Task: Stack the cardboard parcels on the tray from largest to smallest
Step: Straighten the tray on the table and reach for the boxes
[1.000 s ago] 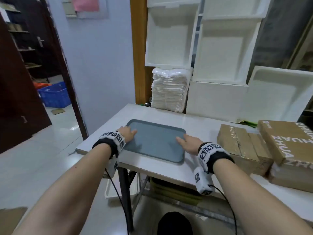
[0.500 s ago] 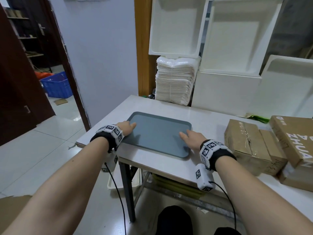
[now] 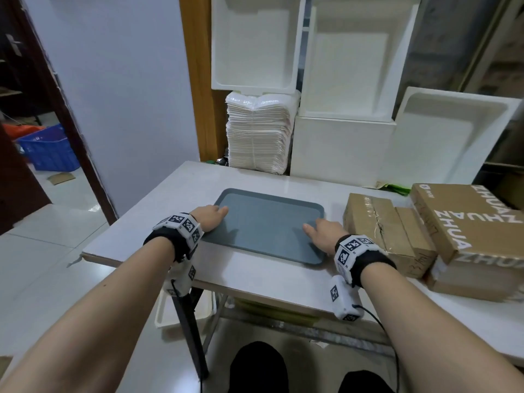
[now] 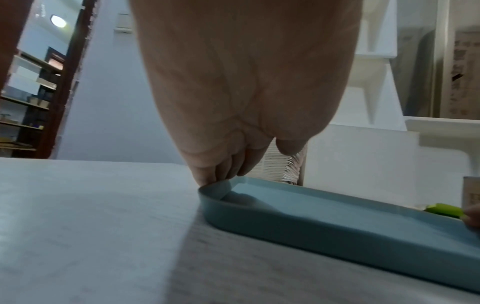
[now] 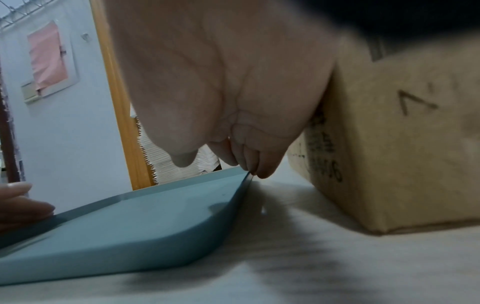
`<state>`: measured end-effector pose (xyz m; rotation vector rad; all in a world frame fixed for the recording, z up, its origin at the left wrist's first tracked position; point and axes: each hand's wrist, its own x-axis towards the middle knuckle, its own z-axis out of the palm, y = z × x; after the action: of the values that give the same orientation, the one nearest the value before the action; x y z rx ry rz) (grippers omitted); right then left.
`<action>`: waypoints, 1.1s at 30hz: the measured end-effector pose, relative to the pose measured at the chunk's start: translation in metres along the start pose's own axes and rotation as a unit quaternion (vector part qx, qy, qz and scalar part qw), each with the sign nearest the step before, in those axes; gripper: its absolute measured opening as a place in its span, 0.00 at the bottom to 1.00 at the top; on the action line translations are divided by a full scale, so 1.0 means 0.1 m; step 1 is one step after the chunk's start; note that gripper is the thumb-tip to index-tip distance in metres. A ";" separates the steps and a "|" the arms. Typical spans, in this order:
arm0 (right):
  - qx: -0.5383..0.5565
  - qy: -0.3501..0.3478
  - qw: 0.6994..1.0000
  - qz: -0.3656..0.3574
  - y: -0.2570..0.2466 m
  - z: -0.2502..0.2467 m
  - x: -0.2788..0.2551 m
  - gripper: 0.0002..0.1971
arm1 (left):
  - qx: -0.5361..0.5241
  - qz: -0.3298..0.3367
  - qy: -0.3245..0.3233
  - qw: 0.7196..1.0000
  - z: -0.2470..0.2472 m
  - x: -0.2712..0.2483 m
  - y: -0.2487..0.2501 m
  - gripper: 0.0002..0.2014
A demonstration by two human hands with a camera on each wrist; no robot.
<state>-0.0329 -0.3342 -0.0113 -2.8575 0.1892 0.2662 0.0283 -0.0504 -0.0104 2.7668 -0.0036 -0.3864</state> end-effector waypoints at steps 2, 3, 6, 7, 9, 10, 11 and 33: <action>0.002 0.005 1.000 0.007 0.07 0.00 -0.01 0.27 | -0.001 0.005 -0.002 1.000 0.05 0.00 0.08 0.29; 0.003 0.005 1.000 0.009 0.10 0.00 -0.01 0.27 | -0.003 0.006 -0.003 1.000 0.08 0.00 0.12 0.29; 0.006 0.007 1.000 0.019 0.17 0.01 -0.02 0.29 | -0.007 0.015 -0.009 1.000 0.12 -0.01 0.21 0.29; 0.010 0.007 1.000 0.023 0.19 0.02 -0.03 0.30 | -0.009 0.019 -0.010 1.000 0.13 -0.02 0.23 0.29; 0.015 0.009 0.999 0.032 0.24 0.01 -0.04 0.30 | -0.012 0.026 -0.009 1.000 0.15 -0.04 0.28 0.29; 0.016 0.008 0.999 0.038 0.26 0.01 -0.05 0.31 | -0.014 0.030 -0.010 0.999 0.15 -0.05 0.31 0.29; 0.018 0.008 0.999 0.042 0.28 0.00 -0.07 0.31 | -0.017 0.034 -0.013 0.999 0.16 -0.06 0.33 0.29; 0.099 0.057 0.992 0.046 0.41 -0.37 -0.25 0.31 | -0.136 0.075 -0.016 0.988 -0.07 -0.35 0.97 0.31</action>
<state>-0.0575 -0.3808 0.0190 -2.6714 0.3497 0.0956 0.0004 -0.1379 0.0380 2.4719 -0.1561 -0.3627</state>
